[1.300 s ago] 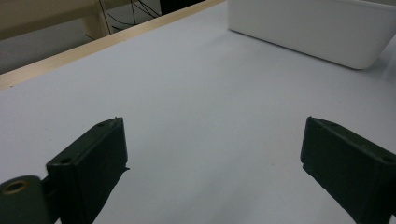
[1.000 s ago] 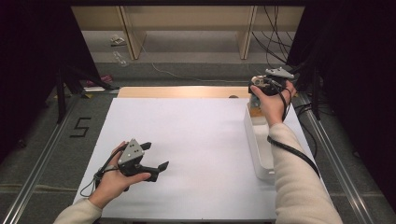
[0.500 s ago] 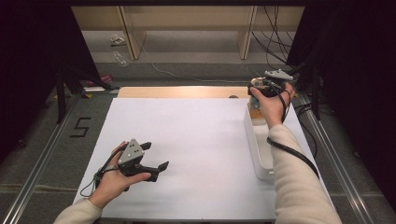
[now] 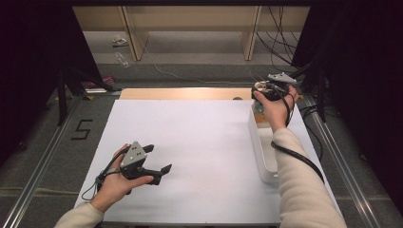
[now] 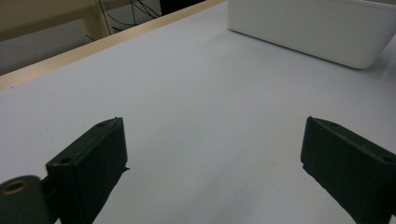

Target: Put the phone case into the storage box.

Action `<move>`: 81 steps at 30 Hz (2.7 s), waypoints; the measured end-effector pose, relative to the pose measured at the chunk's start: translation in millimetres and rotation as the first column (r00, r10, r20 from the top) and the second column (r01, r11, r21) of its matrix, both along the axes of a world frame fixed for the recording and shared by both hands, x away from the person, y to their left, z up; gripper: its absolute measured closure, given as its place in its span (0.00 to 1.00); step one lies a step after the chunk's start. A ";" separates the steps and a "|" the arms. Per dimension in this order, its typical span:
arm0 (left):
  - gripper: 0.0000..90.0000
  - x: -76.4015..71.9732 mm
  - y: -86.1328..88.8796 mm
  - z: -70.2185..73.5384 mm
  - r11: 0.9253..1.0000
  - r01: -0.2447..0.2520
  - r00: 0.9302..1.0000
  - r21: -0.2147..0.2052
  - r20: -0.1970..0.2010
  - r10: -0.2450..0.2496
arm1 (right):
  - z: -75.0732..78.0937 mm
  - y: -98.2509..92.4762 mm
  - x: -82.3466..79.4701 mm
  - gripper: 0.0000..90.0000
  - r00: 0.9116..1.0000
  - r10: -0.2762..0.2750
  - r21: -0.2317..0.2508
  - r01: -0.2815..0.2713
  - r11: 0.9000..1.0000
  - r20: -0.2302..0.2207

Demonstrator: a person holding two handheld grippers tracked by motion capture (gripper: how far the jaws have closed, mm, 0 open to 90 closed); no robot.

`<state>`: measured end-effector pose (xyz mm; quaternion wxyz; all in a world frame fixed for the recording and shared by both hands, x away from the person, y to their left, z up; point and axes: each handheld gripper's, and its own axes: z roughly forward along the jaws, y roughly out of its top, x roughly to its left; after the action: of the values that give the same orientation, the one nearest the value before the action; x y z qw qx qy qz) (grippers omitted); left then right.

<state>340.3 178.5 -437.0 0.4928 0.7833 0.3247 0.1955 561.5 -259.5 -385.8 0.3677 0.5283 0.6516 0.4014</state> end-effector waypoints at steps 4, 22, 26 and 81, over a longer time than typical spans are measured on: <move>0.08 0.0 0.1 0.1 1.000 0.000 1.000 0.000 0.001 0.000 | -2.4 -0.3 0.2 0.13 1.000 0.001 0.001 -0.001 1.000 -0.006; 0.08 0.0 0.1 0.1 1.000 0.001 1.000 -0.001 0.001 -0.001 | -8.5 -0.6 1.0 0.13 1.000 0.004 0.001 -0.004 1.000 -0.023; 0.08 0.0 0.1 0.0 1.000 0.001 1.000 -0.001 0.001 -0.001 | -10.1 -0.4 0.9 0.13 1.000 0.005 0.002 -0.004 1.000 -0.026; 0.08 0.1 -0.5 -0.2 1.000 0.004 1.000 0.000 0.000 -0.004 | -22.2 -0.9 1.8 0.00 0.999 0.005 -0.005 -0.005 1.000 -0.042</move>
<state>340.3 178.1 -437.3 0.4932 0.7839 0.3231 0.1945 563.2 -260.4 -408.0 0.3541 0.5342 0.6615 0.3895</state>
